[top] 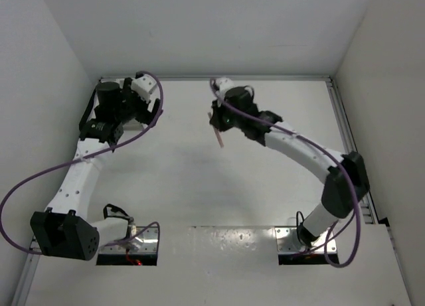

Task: Organize the makeup

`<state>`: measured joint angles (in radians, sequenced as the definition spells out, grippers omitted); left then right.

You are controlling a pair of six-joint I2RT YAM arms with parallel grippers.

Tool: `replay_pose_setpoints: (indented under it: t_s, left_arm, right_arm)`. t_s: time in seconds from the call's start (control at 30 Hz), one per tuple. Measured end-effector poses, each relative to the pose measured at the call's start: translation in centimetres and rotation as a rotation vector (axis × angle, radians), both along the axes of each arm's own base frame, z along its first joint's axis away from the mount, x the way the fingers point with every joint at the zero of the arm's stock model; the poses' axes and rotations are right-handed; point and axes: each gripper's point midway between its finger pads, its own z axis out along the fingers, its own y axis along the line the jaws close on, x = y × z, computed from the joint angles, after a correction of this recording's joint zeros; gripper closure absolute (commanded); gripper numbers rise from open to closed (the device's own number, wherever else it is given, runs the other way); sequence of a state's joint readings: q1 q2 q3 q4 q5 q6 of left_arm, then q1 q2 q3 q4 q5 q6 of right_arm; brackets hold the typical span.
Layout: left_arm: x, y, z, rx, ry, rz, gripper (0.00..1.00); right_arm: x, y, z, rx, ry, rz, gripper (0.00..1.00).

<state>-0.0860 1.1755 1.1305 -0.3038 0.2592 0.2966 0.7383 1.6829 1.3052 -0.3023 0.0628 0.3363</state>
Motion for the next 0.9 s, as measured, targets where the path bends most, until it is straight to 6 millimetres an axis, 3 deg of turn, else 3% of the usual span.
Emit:
replay_pose_setpoints:
  t_s: [0.07, 0.17, 0.23, 0.3, 0.43, 0.63, 0.7, 0.73, 0.8, 0.83, 0.9]
  left_arm:
    - [-1.0, -2.7, 0.7, -0.030, 0.006, -0.183, 0.13]
    - [-3.0, -6.0, 0.8, -0.081, 0.015, -0.428, 0.07]
    - [-4.2, -7.7, 0.6, -0.131, 0.034, -0.562, 0.05]
    - [-4.5, -9.0, 0.5, -0.193, 0.056, -0.649, 0.04]
    - [-3.6, -10.3, 0.8, -0.317, 0.095, -0.703, 0.04]
    - [-2.0, -11.2, 2.7, -0.433, 0.091, -0.712, 0.07]
    - [-1.6, -11.4, 3.2, -0.459, 0.093, -0.713, 0.16]
    - [-1.3, -11.4, 3.3, -0.470, 0.097, -0.714, 0.30]
    - [-0.8, -11.6, 3.0, -0.494, 0.117, -0.708, 0.45]
    - [-0.6, -11.6, 2.7, -0.505, 0.131, -0.705, 0.59]
    - [-0.1, -11.7, 2.0, -0.525, 0.165, -0.701, 0.71]
  right_arm:
    - [3.0, -0.5, 7.2, 0.147, -0.167, -0.002, 1.00]
    - [4.7, 0.4, 15.6, 0.329, -0.363, 0.059, 1.00]
    - [4.7, 1.6, 19.0, 0.423, -0.435, 0.124, 1.00]
    - [4.6, 2.8, 20.7, 0.500, -0.464, 0.183, 1.00]
    - [4.5, 5.6, 20.9, 0.612, -0.449, 0.289, 1.00]
    - [5.8, 8.9, 17.1, 0.686, -0.332, 0.361, 1.00]
    - [6.0, 9.6, 16.7, 0.709, -0.316, 0.377, 1.00]
    - [6.0, 9.8, 16.6, 0.719, -0.309, 0.382, 1.00]
    - [6.1, 10.0, 16.7, 0.738, -0.303, 0.392, 1.00]
    - [6.0, 10.1, 16.9, 0.748, -0.305, 0.397, 1.00]
    - [6.0, 10.1, 17.5, 0.765, -0.316, 0.403, 1.00]
